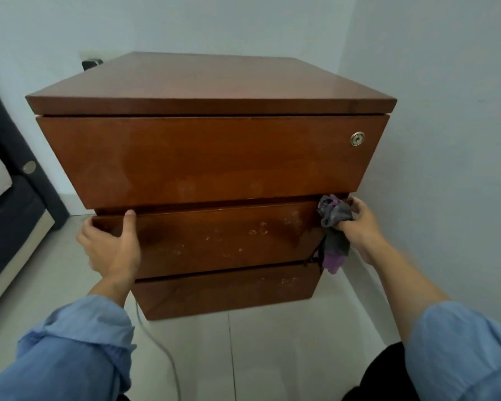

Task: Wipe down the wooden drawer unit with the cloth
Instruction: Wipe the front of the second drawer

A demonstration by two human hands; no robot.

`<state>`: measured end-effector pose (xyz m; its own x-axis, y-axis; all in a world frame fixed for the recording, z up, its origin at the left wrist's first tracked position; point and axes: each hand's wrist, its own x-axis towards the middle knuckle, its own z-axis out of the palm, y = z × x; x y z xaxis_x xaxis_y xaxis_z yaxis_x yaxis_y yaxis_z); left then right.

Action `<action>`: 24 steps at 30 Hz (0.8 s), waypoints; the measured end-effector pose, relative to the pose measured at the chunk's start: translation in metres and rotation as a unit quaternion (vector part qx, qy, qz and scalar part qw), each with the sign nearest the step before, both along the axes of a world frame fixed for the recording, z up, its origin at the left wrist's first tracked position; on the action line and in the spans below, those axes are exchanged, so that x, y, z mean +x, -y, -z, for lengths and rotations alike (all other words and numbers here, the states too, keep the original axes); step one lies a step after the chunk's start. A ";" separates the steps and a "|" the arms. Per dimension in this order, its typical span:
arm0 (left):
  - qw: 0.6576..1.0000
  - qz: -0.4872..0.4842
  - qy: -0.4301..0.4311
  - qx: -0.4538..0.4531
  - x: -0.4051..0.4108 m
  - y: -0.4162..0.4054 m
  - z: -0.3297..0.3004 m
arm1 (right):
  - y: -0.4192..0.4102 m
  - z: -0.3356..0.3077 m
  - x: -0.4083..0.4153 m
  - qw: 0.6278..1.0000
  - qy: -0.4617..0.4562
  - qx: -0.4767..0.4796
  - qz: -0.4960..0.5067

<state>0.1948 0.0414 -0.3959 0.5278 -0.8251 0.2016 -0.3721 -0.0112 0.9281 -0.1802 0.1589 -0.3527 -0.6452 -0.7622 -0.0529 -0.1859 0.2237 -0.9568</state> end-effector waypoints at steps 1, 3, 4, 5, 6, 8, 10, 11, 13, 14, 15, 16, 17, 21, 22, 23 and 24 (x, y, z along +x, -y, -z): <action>1.000 0.005 0.000 0.003 0.002 0.000 0.000 | -0.002 -0.001 0.001 1.000 -0.003 0.000 -0.003; 1.000 0.011 -0.001 0.006 0.005 -0.001 -0.001 | -0.005 -0.002 0.003 1.000 -0.005 -0.003 -0.007; 1.000 0.013 -0.002 0.009 0.006 -0.002 -0.002 | -0.006 -0.003 0.004 1.000 -0.003 -0.004 -0.008; 1.000 0.015 -0.002 0.011 0.007 -0.002 -0.003 | -0.007 -0.003 0.005 1.000 -0.001 -0.003 -0.008; 1.000 0.017 -0.004 0.013 0.008 -0.003 -0.004 | -0.007 -0.004 0.005 1.000 0.001 -0.001 -0.008; 1.000 0.018 -0.012 0.014 0.010 -0.003 -0.005 | -0.009 -0.005 0.006 1.000 0.007 -0.003 -0.004; 1.000 0.014 -0.022 0.015 0.012 -0.004 -0.006 | -0.010 -0.006 0.008 1.000 0.016 -0.012 0.003; 1.000 0.011 -0.024 0.017 0.011 -0.004 -0.008 | -0.010 -0.006 0.008 1.000 0.023 -0.018 0.008; 1.000 0.004 -0.021 0.020 0.009 -0.005 -0.011 | -0.008 -0.006 0.008 0.999 0.038 -0.027 0.016; 0.999 0.000 -0.026 0.023 0.008 -0.005 -0.012 | -0.007 -0.005 0.007 0.999 0.040 -0.028 0.017; 0.999 -0.004 -0.034 0.025 0.008 -0.005 -0.013 | -0.006 -0.004 0.006 0.999 0.041 -0.027 0.017; 0.999 -0.005 -0.042 0.026 0.010 -0.003 -0.013 | -0.004 -0.003 0.005 0.999 0.041 -0.026 0.017; 0.998 -0.004 -0.049 0.028 0.012 -0.002 -0.013 | -0.003 -0.002 0.005 0.999 0.038 -0.025 0.019; 0.996 0.016 -0.082 0.039 0.019 0.005 -0.013 | 0.003 0.001 0.007 0.999 0.028 -0.032 0.034; 0.995 0.019 -0.087 0.042 0.021 0.007 -0.013 | 0.005 0.001 0.008 0.998 0.027 -0.034 0.035; 0.995 0.021 -0.089 0.043 0.021 0.008 -0.013 | 0.007 0.002 0.008 0.998 0.027 -0.038 0.035; 0.995 0.022 -0.090 0.041 0.020 0.010 -0.013 | 0.009 0.001 0.009 0.998 0.027 -0.041 0.035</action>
<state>0.2152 0.0318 -0.3828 0.5122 -0.8580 0.0388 -0.2022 -0.0765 0.9764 -0.1715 0.1502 -0.3540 -0.6955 -0.7180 -0.0286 -0.1203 0.1556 -0.9805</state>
